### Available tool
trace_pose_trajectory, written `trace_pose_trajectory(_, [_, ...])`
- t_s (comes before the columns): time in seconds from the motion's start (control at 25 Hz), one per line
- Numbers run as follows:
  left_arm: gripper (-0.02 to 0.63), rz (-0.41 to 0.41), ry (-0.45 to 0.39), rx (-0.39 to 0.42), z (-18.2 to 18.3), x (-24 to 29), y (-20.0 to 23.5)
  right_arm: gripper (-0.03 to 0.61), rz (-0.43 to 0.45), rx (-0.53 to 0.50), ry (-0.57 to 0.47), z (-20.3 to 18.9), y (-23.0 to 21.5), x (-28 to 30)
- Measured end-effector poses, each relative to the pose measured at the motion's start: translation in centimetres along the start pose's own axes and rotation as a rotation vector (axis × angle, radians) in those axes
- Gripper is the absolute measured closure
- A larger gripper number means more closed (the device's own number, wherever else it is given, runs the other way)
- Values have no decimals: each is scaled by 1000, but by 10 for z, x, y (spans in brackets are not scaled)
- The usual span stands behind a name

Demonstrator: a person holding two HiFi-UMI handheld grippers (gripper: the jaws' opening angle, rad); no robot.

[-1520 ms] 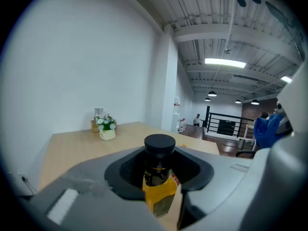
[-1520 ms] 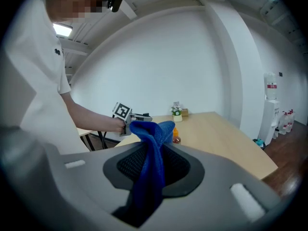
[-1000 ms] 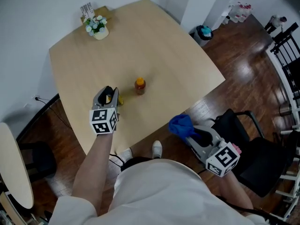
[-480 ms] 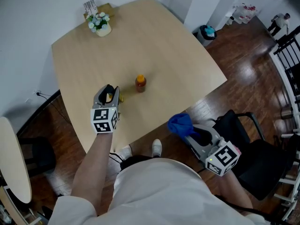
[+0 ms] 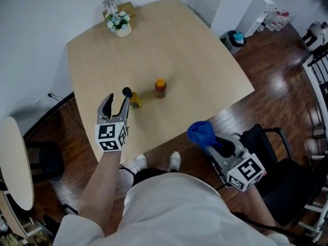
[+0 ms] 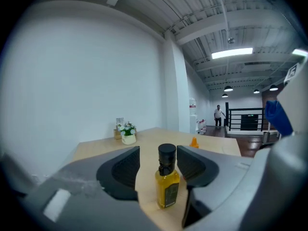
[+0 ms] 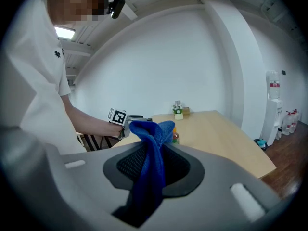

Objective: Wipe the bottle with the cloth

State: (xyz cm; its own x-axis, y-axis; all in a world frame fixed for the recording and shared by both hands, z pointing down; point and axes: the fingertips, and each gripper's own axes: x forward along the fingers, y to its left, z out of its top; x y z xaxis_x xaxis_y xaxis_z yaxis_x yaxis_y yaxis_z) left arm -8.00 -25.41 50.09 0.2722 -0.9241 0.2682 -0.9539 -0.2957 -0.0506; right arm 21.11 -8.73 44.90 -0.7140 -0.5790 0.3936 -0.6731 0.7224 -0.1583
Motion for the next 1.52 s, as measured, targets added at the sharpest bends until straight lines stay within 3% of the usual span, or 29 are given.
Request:
trace_pose_trajectory(0.24, [356, 74, 44, -31, 2, -89, 15, 482, 57, -36, -8, -2, 2, 6])
trace_pose_trajectory(0.4, [357, 54, 101, -13, -5, -157, 14, 482, 96, -39, -32, -2, 14, 21])
trace_pose_trajectory(0.76, [371, -176, 69, 38, -5, -283, -9, 482, -10, -58, -102, 6, 86, 7])
trace_pose_trajectory(1.04, [391, -296, -30, -2, -15, -385, 26, 477, -63, 24, -143, -4, 225, -12])
trace_pose_trajectory(1.24, [391, -395, -32, -23, -31, -438, 21, 476, -94, 29, -121, -18, 310, -36])
trace_pose_trajectory(1.36, [391, -462, -25, -14, -38, -462, 4, 476, -112, 24, -118, -25, 334, -53])
trace_pose_trajectory(1.52, [391, -487, -30, -28, -42, -480, -15, 476, -114, 8, -132, -28, 353, -71])
